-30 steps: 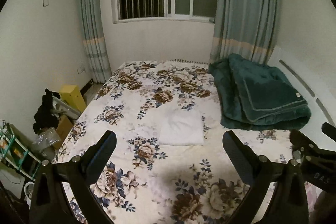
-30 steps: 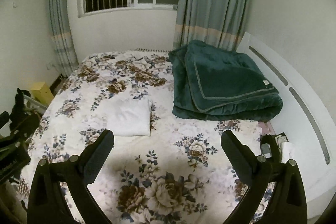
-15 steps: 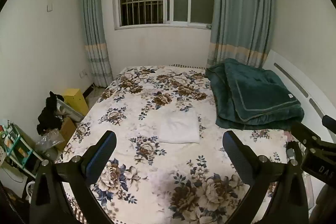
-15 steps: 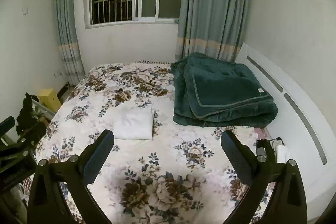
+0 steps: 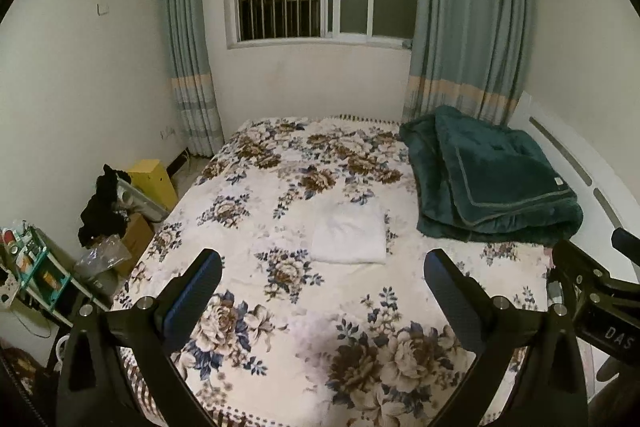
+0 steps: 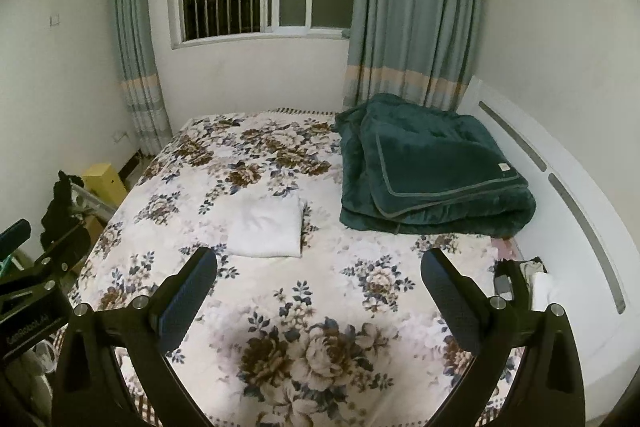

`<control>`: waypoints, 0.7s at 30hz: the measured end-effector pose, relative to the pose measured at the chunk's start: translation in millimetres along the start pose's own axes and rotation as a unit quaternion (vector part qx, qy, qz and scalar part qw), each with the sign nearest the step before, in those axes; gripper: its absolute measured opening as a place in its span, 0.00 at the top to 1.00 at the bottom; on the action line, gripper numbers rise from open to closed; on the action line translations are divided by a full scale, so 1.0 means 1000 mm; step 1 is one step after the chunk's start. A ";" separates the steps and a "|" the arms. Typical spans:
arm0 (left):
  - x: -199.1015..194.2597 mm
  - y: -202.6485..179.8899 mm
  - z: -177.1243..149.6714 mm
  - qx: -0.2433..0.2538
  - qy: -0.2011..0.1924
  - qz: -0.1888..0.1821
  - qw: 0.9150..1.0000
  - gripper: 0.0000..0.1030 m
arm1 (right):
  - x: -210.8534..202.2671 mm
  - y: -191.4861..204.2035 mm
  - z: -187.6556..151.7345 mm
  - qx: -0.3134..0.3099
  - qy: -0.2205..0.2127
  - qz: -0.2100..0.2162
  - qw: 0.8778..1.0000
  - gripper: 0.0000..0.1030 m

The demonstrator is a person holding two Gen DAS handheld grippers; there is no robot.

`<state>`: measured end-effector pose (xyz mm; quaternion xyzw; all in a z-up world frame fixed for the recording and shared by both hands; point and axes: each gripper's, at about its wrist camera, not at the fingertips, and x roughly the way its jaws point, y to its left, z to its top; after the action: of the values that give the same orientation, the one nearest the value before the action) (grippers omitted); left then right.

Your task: Fold small clothes

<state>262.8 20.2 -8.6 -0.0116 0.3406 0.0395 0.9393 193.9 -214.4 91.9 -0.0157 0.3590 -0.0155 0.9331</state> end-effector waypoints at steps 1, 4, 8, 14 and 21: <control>-0.001 0.000 0.001 0.002 0.006 0.001 1.000 0.00 | -0.001 0.000 0.001 0.000 0.003 0.002 1.000 0.00; -0.004 -0.001 0.002 0.005 0.010 0.002 1.000 0.00 | -0.004 0.000 0.003 -0.004 0.002 0.003 1.000 0.00; -0.007 -0.001 0.003 0.004 0.010 0.003 1.000 0.00 | -0.008 0.001 0.007 -0.005 0.001 0.007 1.000 0.00; -0.013 0.001 0.006 0.000 0.005 0.005 1.000 0.00 | -0.012 0.000 0.008 -0.003 0.000 0.010 1.000 0.00; -0.018 0.002 0.011 -0.003 0.003 0.007 1.000 0.00 | -0.016 -0.002 0.010 -0.003 -0.003 0.014 1.000 0.00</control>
<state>255.8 21.4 11.1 -0.0123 0.3434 0.0468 0.9379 189.0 -215.7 110.1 -0.0133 0.3568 -0.0010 0.9341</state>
